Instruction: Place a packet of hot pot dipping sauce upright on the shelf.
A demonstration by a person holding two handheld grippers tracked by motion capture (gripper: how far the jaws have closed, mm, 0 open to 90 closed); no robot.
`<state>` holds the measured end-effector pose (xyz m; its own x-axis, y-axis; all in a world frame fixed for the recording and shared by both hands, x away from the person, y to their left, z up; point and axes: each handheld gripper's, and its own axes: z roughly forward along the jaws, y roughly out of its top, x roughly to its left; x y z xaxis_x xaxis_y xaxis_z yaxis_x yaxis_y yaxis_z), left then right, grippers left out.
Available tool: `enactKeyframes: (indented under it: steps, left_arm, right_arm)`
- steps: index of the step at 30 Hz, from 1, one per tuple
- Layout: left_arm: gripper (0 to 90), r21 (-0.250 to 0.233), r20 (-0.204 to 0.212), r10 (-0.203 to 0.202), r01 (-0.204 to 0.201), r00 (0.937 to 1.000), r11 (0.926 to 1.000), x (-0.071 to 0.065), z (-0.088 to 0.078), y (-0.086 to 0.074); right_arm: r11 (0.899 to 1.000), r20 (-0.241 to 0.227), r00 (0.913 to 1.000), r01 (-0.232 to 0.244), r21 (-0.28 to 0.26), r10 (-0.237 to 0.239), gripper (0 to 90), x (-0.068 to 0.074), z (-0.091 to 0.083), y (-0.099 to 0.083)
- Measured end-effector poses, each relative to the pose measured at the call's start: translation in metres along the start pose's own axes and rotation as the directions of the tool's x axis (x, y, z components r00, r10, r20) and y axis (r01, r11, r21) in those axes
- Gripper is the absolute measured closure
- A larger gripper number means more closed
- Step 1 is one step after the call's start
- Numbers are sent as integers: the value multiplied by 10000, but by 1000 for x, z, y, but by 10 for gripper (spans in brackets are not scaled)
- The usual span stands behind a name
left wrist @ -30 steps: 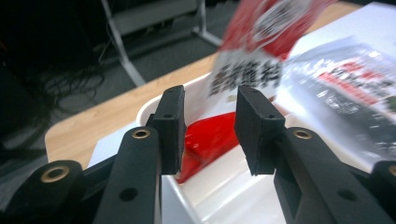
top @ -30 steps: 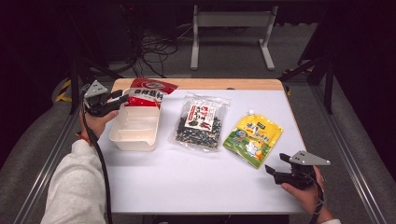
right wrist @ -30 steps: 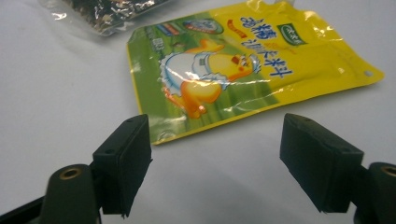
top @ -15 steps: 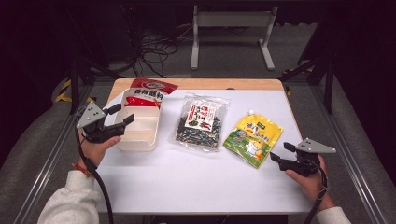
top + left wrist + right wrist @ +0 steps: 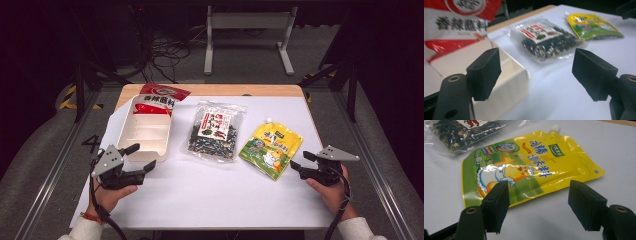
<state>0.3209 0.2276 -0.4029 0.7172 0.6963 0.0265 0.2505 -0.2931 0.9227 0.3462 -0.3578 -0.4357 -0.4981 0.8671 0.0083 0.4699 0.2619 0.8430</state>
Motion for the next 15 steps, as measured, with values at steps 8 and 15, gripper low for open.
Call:
enactKeyframes:
  steps: [8, 15]
  left_arm:
    - [167, 1228, 398, -130, 80, 9991, 9924, -21, 8, -31]
    - [159, 1943, 509, 313, -407, 9982, 9801, -32, 16, -39]
  right_arm:
    - [9988, 9, 9989, -461, 187, 461, 302, -9, 15, 6]
    - [9888, 183, 9922, -1241, 834, 1230, 238, -22, 34, 9]
